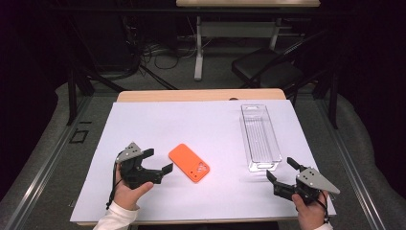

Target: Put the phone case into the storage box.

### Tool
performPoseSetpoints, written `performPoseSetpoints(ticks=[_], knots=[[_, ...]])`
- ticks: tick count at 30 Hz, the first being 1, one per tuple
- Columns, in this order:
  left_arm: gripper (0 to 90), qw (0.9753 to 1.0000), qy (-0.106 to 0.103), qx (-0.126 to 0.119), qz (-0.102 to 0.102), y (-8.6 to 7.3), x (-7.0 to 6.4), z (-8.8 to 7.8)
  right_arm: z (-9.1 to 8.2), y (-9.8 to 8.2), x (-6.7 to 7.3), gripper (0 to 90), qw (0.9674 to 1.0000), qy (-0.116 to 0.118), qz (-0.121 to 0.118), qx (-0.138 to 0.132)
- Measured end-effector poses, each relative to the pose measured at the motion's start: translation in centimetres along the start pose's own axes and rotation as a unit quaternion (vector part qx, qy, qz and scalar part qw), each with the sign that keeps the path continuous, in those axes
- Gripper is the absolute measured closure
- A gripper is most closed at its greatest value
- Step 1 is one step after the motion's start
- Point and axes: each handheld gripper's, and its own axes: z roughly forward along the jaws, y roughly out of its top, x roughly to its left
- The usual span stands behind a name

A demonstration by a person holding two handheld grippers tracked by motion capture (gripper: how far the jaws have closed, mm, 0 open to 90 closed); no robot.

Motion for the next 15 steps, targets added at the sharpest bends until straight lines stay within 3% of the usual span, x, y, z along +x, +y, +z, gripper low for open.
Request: performPoseSetpoints(ticks=[3, 8, 12, 15], knots=[[1.1, 1.0000, 0.005, 0.000, 0.006, 0.1, 0.0, 0.4, -0.2, 0.0, 0.1, 14.4, 1.0000, -0.001, -0.001, -0.004], [17.1, 0.9999, 0.001, -0.011, 0.012, 0.7, -0.1, 1.6, -0.2, 0.0, 0.0, 14.4, 1.0000, -0.001, 0.001, -0.004], [41.8, 0.9978, -0.038, -0.017, 0.051, 1.4, -0.5, 3.4, -0.2, 0.0, -0.1, 14.4, 1.0000, 0.000, 0.000, -0.006], [49.3, 0.9956, -0.062, 0.004, 0.069, 1.8, -0.6, 4.5, -0.1, 0.0, -0.1, 14.4, 1.0000, 0.000, -0.002, -0.006]])
